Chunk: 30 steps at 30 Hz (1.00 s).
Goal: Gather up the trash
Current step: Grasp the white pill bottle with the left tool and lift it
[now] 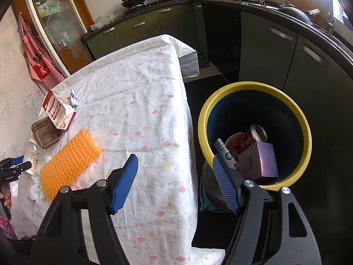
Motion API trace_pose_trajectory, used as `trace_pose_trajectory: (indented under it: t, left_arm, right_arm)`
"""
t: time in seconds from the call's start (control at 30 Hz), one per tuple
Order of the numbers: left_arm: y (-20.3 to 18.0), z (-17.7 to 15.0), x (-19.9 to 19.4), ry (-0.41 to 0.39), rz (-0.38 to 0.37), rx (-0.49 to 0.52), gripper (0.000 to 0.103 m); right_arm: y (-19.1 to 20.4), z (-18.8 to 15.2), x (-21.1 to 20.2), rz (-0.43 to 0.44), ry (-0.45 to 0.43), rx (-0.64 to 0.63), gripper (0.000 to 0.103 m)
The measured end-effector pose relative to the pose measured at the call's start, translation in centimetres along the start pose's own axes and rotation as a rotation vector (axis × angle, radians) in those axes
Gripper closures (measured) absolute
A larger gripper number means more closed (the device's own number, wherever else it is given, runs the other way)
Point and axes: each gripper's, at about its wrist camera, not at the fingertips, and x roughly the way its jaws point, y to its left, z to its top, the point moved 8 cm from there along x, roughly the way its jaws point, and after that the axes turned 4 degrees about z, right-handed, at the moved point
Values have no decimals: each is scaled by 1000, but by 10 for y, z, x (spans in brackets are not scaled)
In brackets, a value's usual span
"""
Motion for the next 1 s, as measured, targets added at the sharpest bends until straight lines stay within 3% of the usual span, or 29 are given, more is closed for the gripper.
trace_pose_trajectory:
  t: [0.2,0.5,0.6,1.0]
  left_arm:
    - [9,3,8,8,6,-7,45]
    - [19,4,23,42,20,-3,46]
    - [19,3,23,35,-14,-17,56]
    - [15,6,-16,-47,7,28,56]
  right_arm:
    - [1,0,4,2,9,-2,36]
    - [7,0,6,10,19,-14,36]
    - [7,0,7,11,21,-16,36]
    - [9,-1,7,13,24,-20,36]
